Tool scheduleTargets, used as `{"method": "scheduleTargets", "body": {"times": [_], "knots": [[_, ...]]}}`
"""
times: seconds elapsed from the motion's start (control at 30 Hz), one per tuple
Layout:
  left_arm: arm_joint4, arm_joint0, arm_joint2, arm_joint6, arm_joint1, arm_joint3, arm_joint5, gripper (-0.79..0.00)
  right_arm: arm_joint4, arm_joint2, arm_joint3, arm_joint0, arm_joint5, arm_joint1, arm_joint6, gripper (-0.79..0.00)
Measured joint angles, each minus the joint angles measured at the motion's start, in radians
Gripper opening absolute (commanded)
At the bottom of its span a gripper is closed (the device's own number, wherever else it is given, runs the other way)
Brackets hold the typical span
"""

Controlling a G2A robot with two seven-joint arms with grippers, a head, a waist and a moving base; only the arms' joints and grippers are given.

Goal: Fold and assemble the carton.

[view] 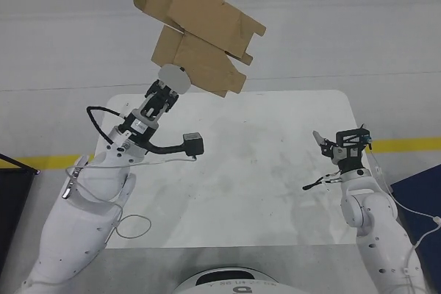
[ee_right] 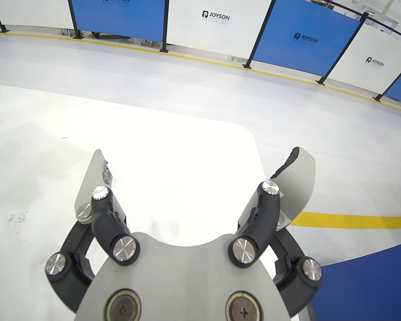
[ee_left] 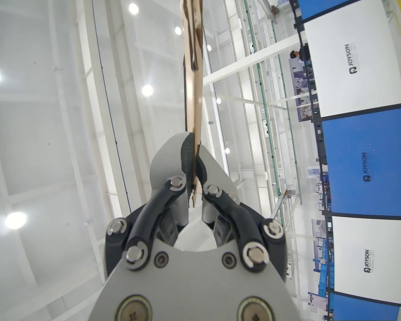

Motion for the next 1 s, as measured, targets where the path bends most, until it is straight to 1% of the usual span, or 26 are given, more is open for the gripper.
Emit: {"method": "scheduleTargets", "body": {"times": [0.07, 0.1, 0.17, 0.2, 0.27, 0.3, 0.37, 0.4, 0.47, 0.5, 0.53, 0.6, 0.63, 0.7, 0.8, 0.87, 0.9, 1.0], "knots": [[-0.023, 0.005, 0.000, -0.007, -0.004, 0.009, -0.023, -0.785, 0.000, 0.000, 0.000, 0.000, 0.000, 0.000, 0.000, 0.000], [-0.058, 0.002, -0.005, -0.012, -0.007, 0.013, -0.058, -0.785, 0.000, 0.000, 0.000, 0.000, 0.000, 0.000, 0.000, 0.000], [-0.216, -0.027, -0.026, -0.012, -0.015, 0.020, -0.216, -0.785, 0.000, 0.000, 0.000, 0.000, 0.000, 0.000, 0.000, 0.000], [-0.352, -0.055, -0.045, 0.010, -0.019, 0.028, -0.343, -0.785, 0.000, 0.000, 0.000, 0.000, 0.000, 0.000, 0.000, 0.000], [-0.585, -0.095, -0.076, 0.047, -0.021, 0.051, -0.523, -0.785, 0.000, 0.000, 0.000, 0.000, 0.000, 0.000, 0.000, 0.000], [-0.745, -0.115, -0.092, 0.067, -0.023, 0.077, -0.632, -0.785, 0.000, 0.000, 0.000, 0.000, 0.000, 0.000, 0.000, 0.000], [-0.977, -0.144, -0.115, 0.082, -0.027, 0.124, -0.776, -0.785, 0.000, 0.000, 0.000, 0.000, 0.000, 0.000, 0.000, 0.000], [-1.121, -0.163, -0.124, 0.079, -0.029, 0.159, -0.867, -0.785, 0.000, 0.000, 0.000, 0.000, 0.000, 0.000, 0.000, 0.000], [-1.321, -0.190, -0.129, 0.063, -0.032, 0.209, -0.983, -0.785, 0.000, 0.000, 0.000, 0.000, 0.000, 0.000, 0.000, 0.000], [-1.448, -0.207, -0.126, 0.045, -0.034, 0.242, -1.052, -0.785, 0.000, 0.000, 0.000, 0.000, 0.000, 0.000, 0.000, 0.000], [-1.542, -0.220, -0.121, 0.030, -0.035, 0.266, -1.098, -0.785, 0.000, 0.000, 0.000, 0.000, 0.000, 0.000, 0.000, 0.000], [-1.722, -0.244, -0.096, 0.000, -0.036, 0.305, -1.158, -0.785, 0.000, 0.000, 0.000, 0.000, 0.000, 0.000, 0.000, 0.000], [-1.840, -0.258, -0.062, -0.027, -0.033, 0.321, -1.167, -0.785, 0.000, 0.000, 0.000, 0.000, 0.000, 0.000, 0.000, 0.000], [-2.022, -0.281, -0.005, -0.076, -0.024, 0.338, -1.165, -0.785, 0.000, 0.000, 0.000, 0.000, 0.000, 0.000, 0.000, 0.000], [-2.365, -0.324, 0.075, -0.178, -0.003, 0.367, -1.163, -0.785, 0.000, 0.000, 0.000, 0.000, 0.000, 0.000, 0.000, 0.000], [-2.570, -0.344, 0.112, -0.236, 0.008, 0.384, -1.163, -0.785, 0.000, 0.000, 0.000, 0.000, 0.000, 0.000, 0.000, 0.000], [-2.708, -0.355, 0.135, -0.275, 0.014, 0.396, -1.163, -0.785, 0.000, 0.000, 0.000, 0.000, 0.000, 0.000, 0.000, 0.000], [-3.002, -0.384, 0.166, -0.381, 0.028, 0.426, -1.163, -0.785, 0.000, 0.000, 0.000, 0.000, 0.000, 0.000, 0.000, 0.000]]}}
